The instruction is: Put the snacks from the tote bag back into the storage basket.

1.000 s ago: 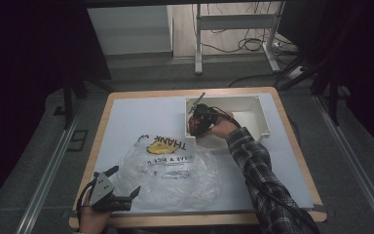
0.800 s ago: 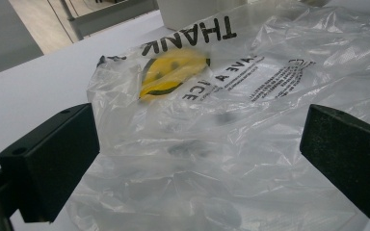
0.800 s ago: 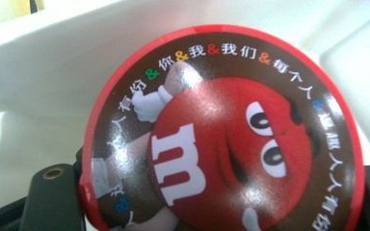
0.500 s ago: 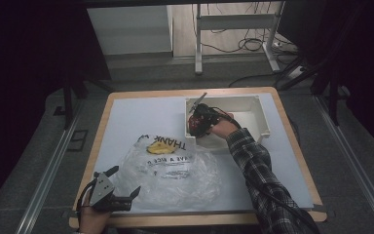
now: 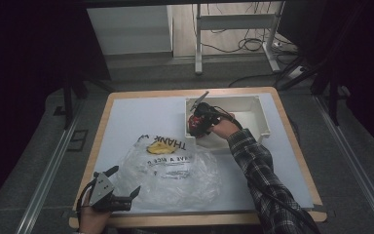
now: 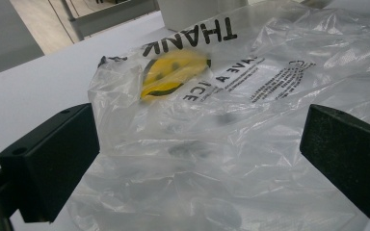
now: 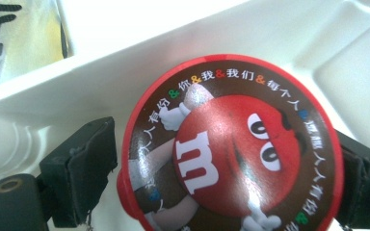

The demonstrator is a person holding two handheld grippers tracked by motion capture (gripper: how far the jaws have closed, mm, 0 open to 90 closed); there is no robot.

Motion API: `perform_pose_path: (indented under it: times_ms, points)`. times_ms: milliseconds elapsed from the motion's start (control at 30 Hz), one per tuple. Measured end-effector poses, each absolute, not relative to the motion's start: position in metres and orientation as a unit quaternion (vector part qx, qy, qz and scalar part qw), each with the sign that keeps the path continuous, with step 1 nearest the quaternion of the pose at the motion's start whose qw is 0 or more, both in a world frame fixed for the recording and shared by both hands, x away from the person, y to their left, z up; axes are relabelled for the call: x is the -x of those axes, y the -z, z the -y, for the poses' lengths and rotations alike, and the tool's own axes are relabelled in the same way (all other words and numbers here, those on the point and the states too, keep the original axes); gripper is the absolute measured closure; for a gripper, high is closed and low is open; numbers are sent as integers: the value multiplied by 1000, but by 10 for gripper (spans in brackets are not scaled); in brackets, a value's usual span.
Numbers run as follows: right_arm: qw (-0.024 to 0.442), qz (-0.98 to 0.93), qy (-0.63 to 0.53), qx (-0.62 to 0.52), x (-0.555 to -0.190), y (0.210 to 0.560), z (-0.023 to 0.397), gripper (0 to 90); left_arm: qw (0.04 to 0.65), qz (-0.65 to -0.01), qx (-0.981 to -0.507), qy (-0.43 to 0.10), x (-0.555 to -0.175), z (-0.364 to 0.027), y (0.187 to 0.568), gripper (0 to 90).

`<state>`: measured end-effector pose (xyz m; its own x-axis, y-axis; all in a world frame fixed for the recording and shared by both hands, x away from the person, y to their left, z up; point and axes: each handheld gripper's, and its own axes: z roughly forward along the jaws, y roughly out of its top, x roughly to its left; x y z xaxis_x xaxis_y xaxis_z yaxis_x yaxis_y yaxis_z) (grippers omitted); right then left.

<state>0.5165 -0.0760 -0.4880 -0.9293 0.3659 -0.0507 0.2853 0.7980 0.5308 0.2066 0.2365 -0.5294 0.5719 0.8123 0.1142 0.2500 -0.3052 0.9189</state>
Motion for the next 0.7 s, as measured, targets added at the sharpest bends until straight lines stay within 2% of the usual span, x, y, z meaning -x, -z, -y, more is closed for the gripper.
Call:
perform_pose_path:
  times_ms: [700]
  points:
    - [90, -939, -284, -172, -508, 475, 80, 91, 472, -355, -750, -298, -207, -237, 529, 1]
